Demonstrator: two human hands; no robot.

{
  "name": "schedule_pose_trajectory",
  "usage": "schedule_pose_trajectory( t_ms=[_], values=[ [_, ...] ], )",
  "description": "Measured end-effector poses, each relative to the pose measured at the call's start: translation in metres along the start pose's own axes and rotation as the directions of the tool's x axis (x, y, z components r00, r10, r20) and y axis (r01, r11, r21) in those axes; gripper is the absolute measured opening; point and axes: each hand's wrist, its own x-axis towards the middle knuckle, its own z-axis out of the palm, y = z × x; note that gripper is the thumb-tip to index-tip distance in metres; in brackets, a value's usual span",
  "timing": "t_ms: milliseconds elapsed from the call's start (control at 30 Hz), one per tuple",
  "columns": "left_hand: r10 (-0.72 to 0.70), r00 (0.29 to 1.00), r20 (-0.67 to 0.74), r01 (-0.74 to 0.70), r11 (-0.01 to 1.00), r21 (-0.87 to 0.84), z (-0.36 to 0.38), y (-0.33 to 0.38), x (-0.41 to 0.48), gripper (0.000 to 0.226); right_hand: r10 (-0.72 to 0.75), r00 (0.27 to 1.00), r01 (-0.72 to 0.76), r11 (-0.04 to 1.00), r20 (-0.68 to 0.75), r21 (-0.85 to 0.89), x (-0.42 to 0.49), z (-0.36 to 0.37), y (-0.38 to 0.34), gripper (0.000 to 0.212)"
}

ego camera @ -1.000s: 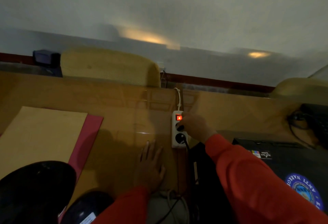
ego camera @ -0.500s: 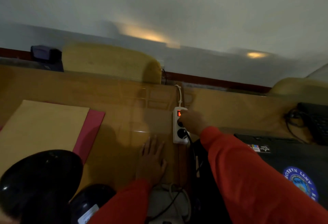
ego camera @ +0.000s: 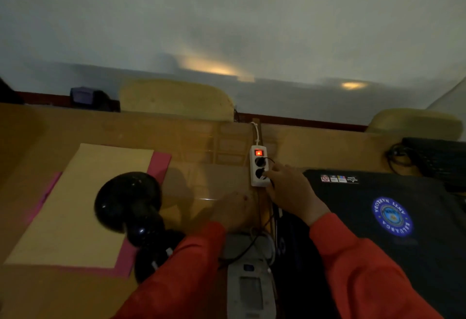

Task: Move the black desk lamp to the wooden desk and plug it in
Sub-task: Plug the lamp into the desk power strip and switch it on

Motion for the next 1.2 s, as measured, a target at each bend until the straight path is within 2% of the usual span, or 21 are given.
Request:
schedule_pose_trajectory(
  t_ms=[67,167,267,400,500,567,667,733,833,867,933,1033,1067,1133,1200],
  values=[
    [0.048,0.999,0.026,-0.048,0.999,0.008,-0.002,0.007,-0.03,0.033,0.021,0.998,-0.014,0.992,-0.056,0.124,-0.026,0.001,-0.015,0.029],
    [0.118,0.991,-0.065,-0.122,0.99,-0.067,0.0,0.013,-0.078,0.032,0.061,0.993,-0.03,0.959,-0.103,0.282,-0.062,0.01,-0.033,0.026],
    [0.205,0.978,-0.034,-0.207,0.977,-0.061,0.005,0.011,-0.122,0.03,0.057,0.992,-0.013,0.93,-0.111,0.368,-0.09,0.023,-0.048,0.022],
    [0.24,0.963,-0.124,-0.261,0.943,-0.207,0.012,-0.006,-0.179,0.028,0.023,0.999,0.001,0.869,-0.042,0.494,-0.112,0.044,-0.078,0.019],
    [0.229,0.969,-0.091,-0.241,0.958,-0.158,0.019,-0.026,-0.211,0.023,-0.053,0.999,0.046,0.828,-0.004,0.559,-0.123,0.06,-0.109,0.012],
    [0.231,0.969,-0.085,-0.243,0.952,-0.186,0.026,-0.04,-0.229,0.02,-0.075,0.995,0.022,0.796,0.063,0.605,-0.13,0.072,-0.128,0.012],
    [0.153,0.969,-0.194,-0.209,0.927,-0.313,0.038,-0.059,-0.254,0.022,-0.151,0.96,-0.021,0.797,0.234,0.603,-0.14,0.095,-0.154,0.017],
    [0.082,0.948,-0.307,-0.205,0.896,-0.393,0.043,-0.072,-0.266,0.023,-0.174,0.941,-0.039,0.796,0.29,0.604,-0.145,0.109,-0.169,0.023],
    [-0.068,0.921,-0.384,-0.114,0.894,-0.434,0.041,-0.09,-0.269,0.034,-0.099,0.925,-0.16,0.775,0.368,0.611,-0.149,0.123,-0.181,0.008],
    [-0.124,0.903,-0.412,-0.065,0.907,-0.415,0.04,-0.096,-0.267,0.046,-0.086,0.92,-0.177,0.782,0.383,0.598,-0.149,0.128,-0.182,0.015],
    [-0.231,0.883,-0.407,0.074,0.928,-0.366,0.035,-0.107,-0.259,0.07,-0.082,0.908,-0.192,0.791,0.411,0.582,-0.149,0.134,-0.183,0.01],
    [-0.295,0.912,-0.287,0.201,0.928,-0.315,0.033,-0.116,-0.247,0.09,0.006,0.907,-0.258,0.799,0.421,0.543,-0.146,0.145,-0.178,0.023],
    [-0.287,0.928,-0.239,0.22,0.937,-0.272,0.035,-0.119,-0.243,0.09,0.052,0.911,-0.275,0.816,0.409,0.508,-0.144,0.147,-0.176,0.025],
    [-0.274,0.947,-0.169,0.247,0.955,-0.164,0.043,-0.122,-0.237,0.066,0.124,0.926,-0.282,0.856,0.358,0.433,-0.14,0.147,-0.17,0.028],
    [-0.247,0.949,-0.197,0.219,0.964,-0.151,0.053,-0.123,-0.234,0.045,0.151,0.945,-0.259,0.887,0.289,0.381,-0.135,0.146,-0.166,0.03]
  ],
)
